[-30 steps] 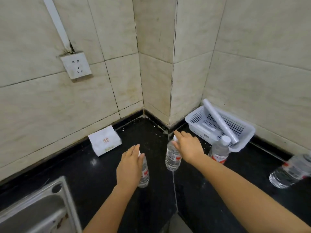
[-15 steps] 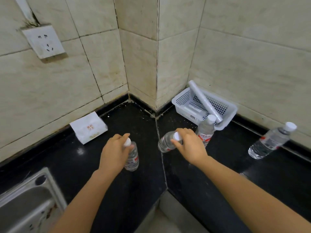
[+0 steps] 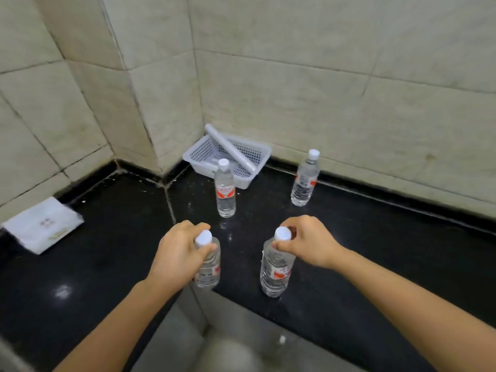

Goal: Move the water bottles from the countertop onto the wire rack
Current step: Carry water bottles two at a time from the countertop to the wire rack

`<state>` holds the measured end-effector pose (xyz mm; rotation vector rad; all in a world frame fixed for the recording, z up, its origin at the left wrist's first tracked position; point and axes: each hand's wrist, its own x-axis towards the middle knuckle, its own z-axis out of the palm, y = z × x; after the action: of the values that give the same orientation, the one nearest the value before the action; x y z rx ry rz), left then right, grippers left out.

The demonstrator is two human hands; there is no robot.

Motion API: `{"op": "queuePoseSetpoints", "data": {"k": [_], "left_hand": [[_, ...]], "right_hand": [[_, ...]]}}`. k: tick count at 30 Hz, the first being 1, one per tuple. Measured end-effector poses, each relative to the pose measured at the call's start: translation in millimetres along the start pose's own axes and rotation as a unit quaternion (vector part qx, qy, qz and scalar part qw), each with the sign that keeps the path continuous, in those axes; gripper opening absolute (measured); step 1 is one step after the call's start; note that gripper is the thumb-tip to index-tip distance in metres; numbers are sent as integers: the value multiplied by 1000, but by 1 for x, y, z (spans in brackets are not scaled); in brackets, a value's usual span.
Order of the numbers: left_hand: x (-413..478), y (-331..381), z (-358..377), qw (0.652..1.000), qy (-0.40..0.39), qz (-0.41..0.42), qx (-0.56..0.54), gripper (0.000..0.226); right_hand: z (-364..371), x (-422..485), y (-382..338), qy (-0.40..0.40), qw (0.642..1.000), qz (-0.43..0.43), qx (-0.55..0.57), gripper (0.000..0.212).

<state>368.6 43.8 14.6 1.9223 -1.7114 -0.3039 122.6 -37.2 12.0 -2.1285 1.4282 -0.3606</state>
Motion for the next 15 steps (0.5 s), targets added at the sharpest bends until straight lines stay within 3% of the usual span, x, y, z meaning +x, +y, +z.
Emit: {"op": "queuePoseSetpoints", "data": {"k": [6, 15], "left_hand": [[-46, 152, 69, 992, -36, 83, -90, 27], [-112, 394, 151, 955, -91, 242, -143, 22]], "right_hand": [[-73, -137, 90, 93, 992, 73, 35, 22], [-202, -332, 203, 266, 948, 166, 55, 18]]}}
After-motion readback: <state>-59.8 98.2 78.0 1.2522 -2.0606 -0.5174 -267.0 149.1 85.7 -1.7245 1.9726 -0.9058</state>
